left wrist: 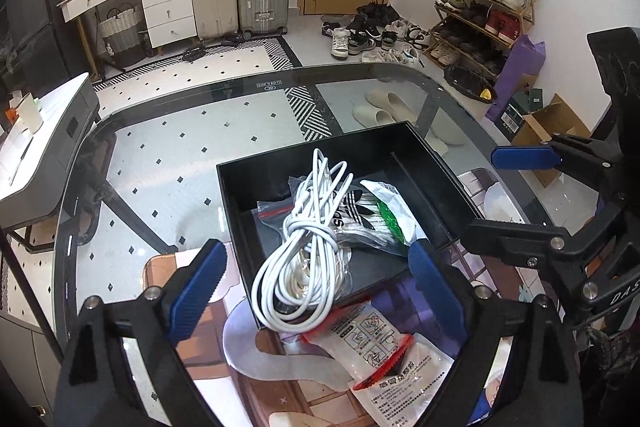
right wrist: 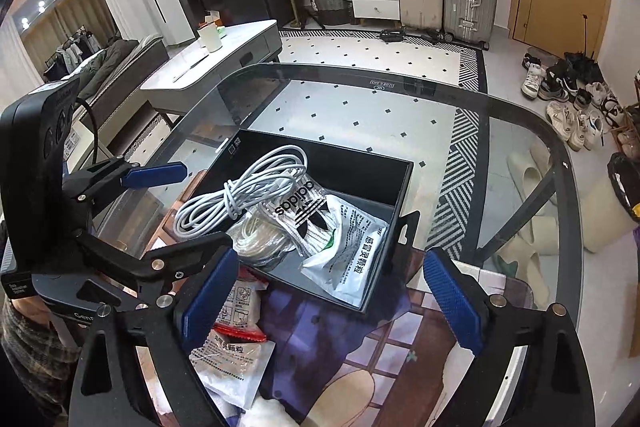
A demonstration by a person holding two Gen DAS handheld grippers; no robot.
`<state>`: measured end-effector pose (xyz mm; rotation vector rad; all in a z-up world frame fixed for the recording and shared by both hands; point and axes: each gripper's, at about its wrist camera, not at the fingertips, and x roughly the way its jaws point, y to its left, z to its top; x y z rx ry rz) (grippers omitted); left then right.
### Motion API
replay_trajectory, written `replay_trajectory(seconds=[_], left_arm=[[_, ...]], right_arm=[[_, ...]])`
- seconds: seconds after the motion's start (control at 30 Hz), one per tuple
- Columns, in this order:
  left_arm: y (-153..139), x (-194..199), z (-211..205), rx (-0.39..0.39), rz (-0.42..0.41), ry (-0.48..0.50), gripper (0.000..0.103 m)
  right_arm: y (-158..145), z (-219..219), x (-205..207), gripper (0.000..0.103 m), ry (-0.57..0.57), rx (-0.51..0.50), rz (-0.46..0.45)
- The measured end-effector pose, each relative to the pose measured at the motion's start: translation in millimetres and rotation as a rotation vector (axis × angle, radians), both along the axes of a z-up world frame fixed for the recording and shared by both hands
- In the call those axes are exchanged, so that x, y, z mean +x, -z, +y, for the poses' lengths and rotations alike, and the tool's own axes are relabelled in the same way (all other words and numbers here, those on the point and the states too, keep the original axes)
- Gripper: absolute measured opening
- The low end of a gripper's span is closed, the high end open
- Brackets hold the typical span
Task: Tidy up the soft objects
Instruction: 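Lower both items into the black box and open both tools, then withdraw both tools from the box toward the white plush and foam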
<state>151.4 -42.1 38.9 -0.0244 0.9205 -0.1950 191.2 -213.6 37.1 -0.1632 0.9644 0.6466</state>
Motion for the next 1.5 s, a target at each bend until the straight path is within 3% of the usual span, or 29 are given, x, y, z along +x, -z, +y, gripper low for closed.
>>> replay_trajectory(seconds=[0.67,0.87,1.3,1.5], left_arm=[[9.2,-29.8,-5.9,0.046,0.017,0.005,0.093],[14.4,-42.0,-2.0,0.028,0.022,-0.01,0.093],[21.8,-59.4,-6.6,0.007,0.034,-0.001,0.093],[28.8,-67.2,-7.9,0.001,0.044,-0.012,0.093]], right_arm=[[7.1,-2.6,-30.7,0.095,-0.034,-0.039,-0.002],[11.2,-1.5,-39.3,0.095,-0.025,-0.075,-0.073],[28.3,-6.1,-59.1,0.095,-0.028,-0.075,-0.042],[30.7,-12.3,-73.3,0.095,-0.005,-0.078,-0.106]])
